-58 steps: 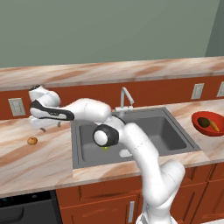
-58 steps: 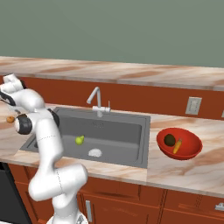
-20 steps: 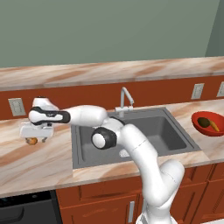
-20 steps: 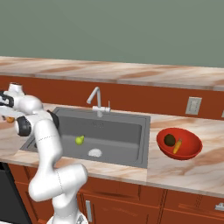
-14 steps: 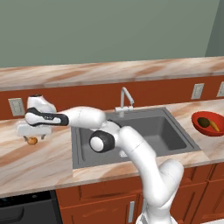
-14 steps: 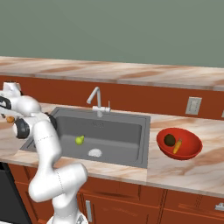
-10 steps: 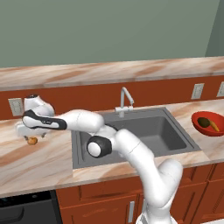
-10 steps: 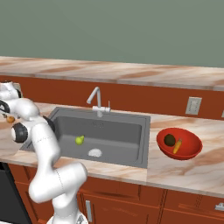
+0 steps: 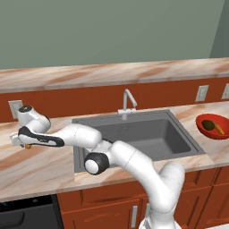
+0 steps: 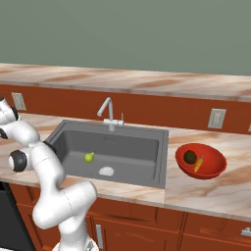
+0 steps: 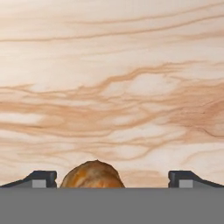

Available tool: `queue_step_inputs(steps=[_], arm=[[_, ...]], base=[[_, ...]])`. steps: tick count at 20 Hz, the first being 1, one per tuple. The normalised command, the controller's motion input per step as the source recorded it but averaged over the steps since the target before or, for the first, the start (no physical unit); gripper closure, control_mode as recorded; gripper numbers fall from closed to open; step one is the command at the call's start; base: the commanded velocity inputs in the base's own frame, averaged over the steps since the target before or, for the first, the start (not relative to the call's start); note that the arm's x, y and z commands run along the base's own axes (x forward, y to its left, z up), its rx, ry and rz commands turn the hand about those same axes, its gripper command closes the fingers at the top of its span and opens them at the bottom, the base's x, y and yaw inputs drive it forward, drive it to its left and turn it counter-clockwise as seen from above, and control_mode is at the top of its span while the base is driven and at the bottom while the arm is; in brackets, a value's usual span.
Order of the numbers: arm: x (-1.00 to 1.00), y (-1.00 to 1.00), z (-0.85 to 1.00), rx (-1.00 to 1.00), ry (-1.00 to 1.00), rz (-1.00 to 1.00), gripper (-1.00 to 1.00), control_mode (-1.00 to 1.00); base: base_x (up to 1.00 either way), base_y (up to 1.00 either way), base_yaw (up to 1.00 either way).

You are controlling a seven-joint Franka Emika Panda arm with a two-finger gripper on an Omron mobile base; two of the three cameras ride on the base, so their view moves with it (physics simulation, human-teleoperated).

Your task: There is a mixed pile of frozen fruits and vegetables on the counter. Locate all the frozen vegetables and place the items in a bowl on the counter. Take all the frozen fruits and defrost them in a running sink.

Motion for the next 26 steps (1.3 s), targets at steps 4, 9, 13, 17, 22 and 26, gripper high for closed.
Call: queue_step_inputs(steps=[4, 9, 13, 17, 22, 26], arm=[[0.26, 0.70, -0.01, -0.20, 0.31, 0.01, 1.00, -1.00], [0.24, 0.62, 0.00, -0.20, 0.31, 0.00, 1.00, -1.00], [0.05, 0.43, 0.01, -0.23, 0.39, -0.01, 1.00, -1.00], [0.04, 0.07, 0.47, -0.24, 0.24, -0.06, 1.00, -1.00], [0.07, -0.14, 0.82, -0.21, 0.10, -0.07, 1.00, -1.00], [-0.05, -0.62, 0.68, -0.12, 0.00, -0.03, 1.00, -1.00]], base=[[0.00, 0.00, 0.00], [0.00, 0.00, 0.00], [0.00, 0.00, 0.00], [0.00, 0.00, 0.00], [0.00, 0.00, 0.00], [0.00, 0.00, 0.00]])
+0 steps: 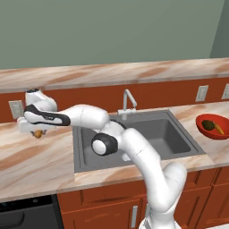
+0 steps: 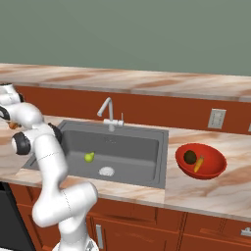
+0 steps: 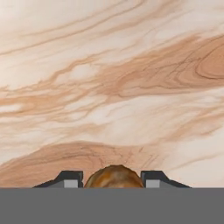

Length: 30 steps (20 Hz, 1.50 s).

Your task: There is a mixed pile of frozen fruits and vegetables on the counter. Locate all the frozen vegetables and place the items in a bowl on the counter. Take all the frozen fruits and defrost them in a running sink.

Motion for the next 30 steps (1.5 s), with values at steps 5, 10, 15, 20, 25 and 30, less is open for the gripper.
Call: queue_step_inputs(steps=[5, 10, 15, 20, 25, 30], arm=[[-0.40, -1.00, 0.31, -0.05, 0.07, -0.01, 1.00, -1.00], [-0.44, -1.00, -0.02, 0.00, 0.08, -0.01, 1.00, -1.00], [-0.47, -1.00, -0.25, 0.00, -0.06, 0.00, 1.00, -1.00], [-0.50, -1.00, -0.08, 0.00, -0.13, 0.00, 1.00, -1.00], [-0.40, -1.00, -0.01, 0.04, -0.11, 0.02, 1.00, -1.00], [0.14, -0.99, -0.34, 0.07, 0.01, 0.06, 1.00, -1.00]], base=[[0.00, 0.00, 0.00], [0.00, 0.00, 0.00], [0.00, 0.00, 0.00], [0.00, 0.00, 0.00], [0.00, 0.00, 0.00], [0.00, 0.00, 0.00]])
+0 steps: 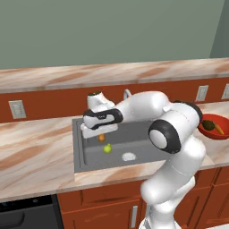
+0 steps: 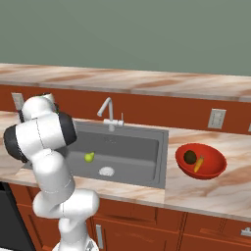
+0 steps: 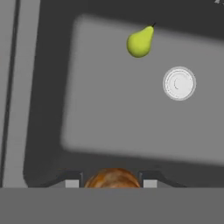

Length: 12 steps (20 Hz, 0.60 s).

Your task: There is a mixed pile of frozen fruits and vegetables on the counter. Locate all the frozen vegetables and place the items in a bowl on the counter. Take all the frozen fruits and defrost them in a running sink.

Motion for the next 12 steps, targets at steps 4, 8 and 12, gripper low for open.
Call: queue_step_inputs(steps=[4, 8, 12], arm=[[0.54, -0.92, -0.78, 0.18, 0.09, 0.02, 1.00, -1.00], [0.90, -0.40, -0.88, 0.12, 0.15, 0.10, 1.00, -1.00], [0.76, 0.00, -0.81, 0.00, 0.19, 0.30, 1.00, -1.00]], base=[[0.00, 0.00, 0.00], [0.00, 0.00, 0.00], [0.00, 0.00, 0.00]])
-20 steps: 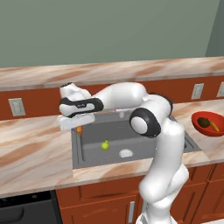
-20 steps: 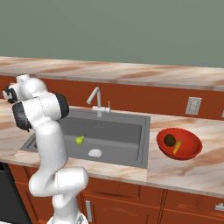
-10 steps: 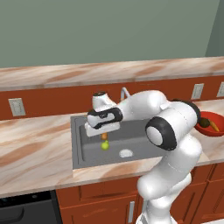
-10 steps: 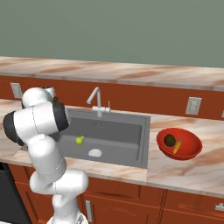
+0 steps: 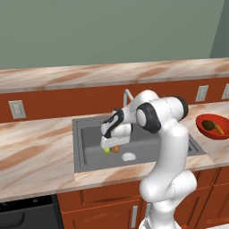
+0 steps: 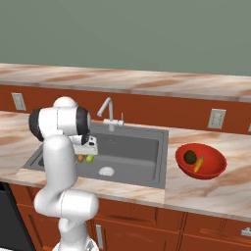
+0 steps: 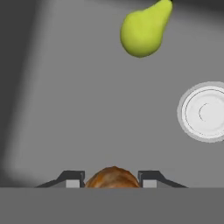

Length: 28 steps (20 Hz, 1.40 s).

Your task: There is a mixed pile of frozen fruits and vegetables on the counter. Locate all the frozen vegetables and place the items in a bowl on the counter. Take all the frozen fruits and defrost them in a running sink.

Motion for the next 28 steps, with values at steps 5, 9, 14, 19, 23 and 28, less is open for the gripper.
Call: queue_step_inputs(steps=[5, 9, 14, 19, 23, 28], arm=[[0.56, 0.04, -0.42, -0.08, 0.06, 0.24, 1.00, -1.00], [0.77, 0.19, -0.16, -0.14, 0.00, -0.06, 1.00, -1.00], [0.46, 0.05, -0.45, -0.07, -0.02, -0.25, 1.00, -1.00], [0.19, -0.04, -0.48, -0.03, 0.07, -0.38, 1.00, -1.00], [0.21, -0.22, -0.28, -0.02, 0.15, -0.27, 1.00, -1.00], [0.00, -0.14, -0.27, -0.02, 0.15, -0.20, 1.00, -1.00]], base=[[0.00, 0.00, 0.00], [0.00, 0.00, 0.00], [0.00, 0.00, 0.00], [0.00, 0.00, 0.00], [0.00, 0.00, 0.00], [0.00, 0.00, 0.00]])
